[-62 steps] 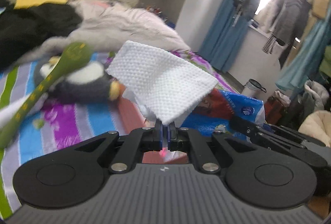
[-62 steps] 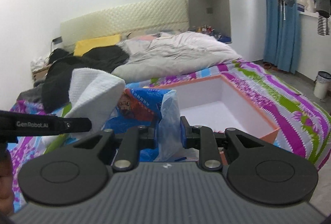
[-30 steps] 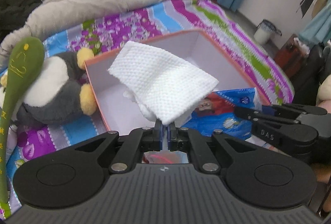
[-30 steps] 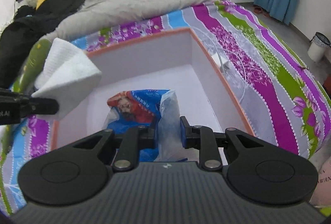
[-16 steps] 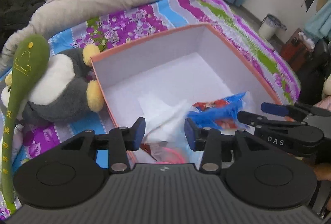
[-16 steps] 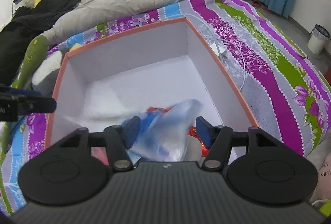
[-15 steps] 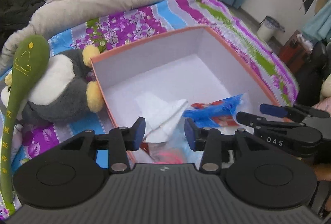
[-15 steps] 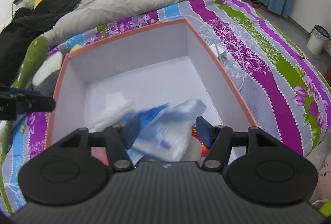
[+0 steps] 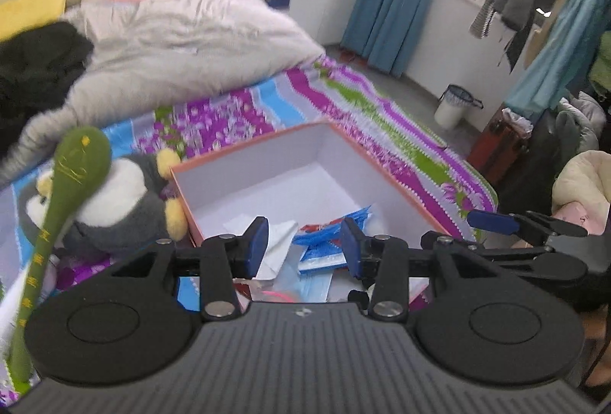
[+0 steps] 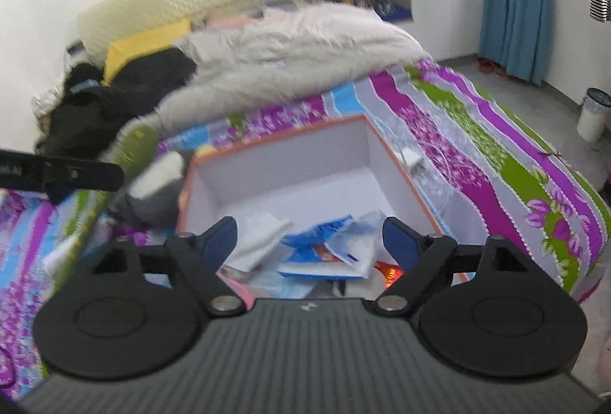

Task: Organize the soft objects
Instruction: 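Withdraw both open tools from the box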

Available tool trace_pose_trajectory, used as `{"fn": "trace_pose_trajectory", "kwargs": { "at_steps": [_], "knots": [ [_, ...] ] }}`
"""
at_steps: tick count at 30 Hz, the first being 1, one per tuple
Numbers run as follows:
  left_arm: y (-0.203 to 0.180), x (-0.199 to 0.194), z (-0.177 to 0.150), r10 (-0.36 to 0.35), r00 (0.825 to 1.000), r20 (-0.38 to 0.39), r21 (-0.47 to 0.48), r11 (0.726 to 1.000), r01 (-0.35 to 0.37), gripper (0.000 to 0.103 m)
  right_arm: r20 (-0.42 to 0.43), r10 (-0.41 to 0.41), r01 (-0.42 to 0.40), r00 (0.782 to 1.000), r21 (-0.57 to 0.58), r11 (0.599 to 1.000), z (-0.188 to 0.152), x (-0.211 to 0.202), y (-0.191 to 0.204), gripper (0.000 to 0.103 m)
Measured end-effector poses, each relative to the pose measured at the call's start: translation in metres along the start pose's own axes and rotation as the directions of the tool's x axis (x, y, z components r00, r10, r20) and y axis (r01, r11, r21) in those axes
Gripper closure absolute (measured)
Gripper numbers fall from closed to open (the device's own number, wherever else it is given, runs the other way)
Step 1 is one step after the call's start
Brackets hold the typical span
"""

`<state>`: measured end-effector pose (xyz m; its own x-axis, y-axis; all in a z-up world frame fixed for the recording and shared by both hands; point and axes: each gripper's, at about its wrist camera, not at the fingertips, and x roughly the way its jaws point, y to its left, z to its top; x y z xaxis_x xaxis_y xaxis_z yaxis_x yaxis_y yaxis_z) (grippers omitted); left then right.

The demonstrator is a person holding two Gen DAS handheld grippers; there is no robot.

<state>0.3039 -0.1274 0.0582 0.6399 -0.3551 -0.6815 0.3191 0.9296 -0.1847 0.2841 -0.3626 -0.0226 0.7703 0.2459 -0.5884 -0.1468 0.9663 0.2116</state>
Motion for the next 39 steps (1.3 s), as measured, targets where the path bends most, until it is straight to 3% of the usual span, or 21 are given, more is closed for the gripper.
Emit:
{"fn": "trace_pose_trajectory", "kwargs": {
  "at_steps": [3, 12, 18, 28, 31, 39],
  "knots": [
    [-0.004, -0.024, -0.009, 0.048, 0.998, 0.047, 0.023, 0.999, -0.049, 0.055, 0.029, 0.005, -0.004, 1.0, -0.014, 1.0, -0.003, -0.016, 0.008, 0.018],
    [-0.001, -0.098, -0.052, 0.028, 0.987, 0.161, -0.021, 0.999, -0.025, 0.055, 0.12, 0.051, -0.049, 0.992, -0.024, 0.999, -0.024, -0.072, 0.033, 0.018],
    [-0.019, -0.132, -0.079, -0.003, 0.976, 0.217, 0.02, 1.0, -0.001, 0.055, 0.154, 0.037, -0.036, 0.987, -0.014, 0.999, -0.04, -0.098, 0.042, 0.018],
    [-0.045, -0.153, -0.125, -0.014, 0.974, 0.227, -0.007, 1.0, 0.016, 0.055, 0.159, 0.015, -0.016, 0.987, 0.004, 1.0, -0.075, -0.121, 0.05, 0.018],
    [-0.05, -0.154, -0.134, 0.002, 0.974, 0.227, -0.009, 1.0, 0.0, 0.055, 0.171, -0.026, 0.027, 0.985, -0.008, 1.0, -0.087, -0.126, 0.053, 0.018],
    [-0.057, -0.151, -0.151, 0.011, 0.977, 0.212, -0.009, 1.0, -0.009, 0.055, 0.16, -0.036, 0.034, 0.987, 0.014, 0.999, -0.104, -0.134, 0.051, 0.018]
  ]
}}
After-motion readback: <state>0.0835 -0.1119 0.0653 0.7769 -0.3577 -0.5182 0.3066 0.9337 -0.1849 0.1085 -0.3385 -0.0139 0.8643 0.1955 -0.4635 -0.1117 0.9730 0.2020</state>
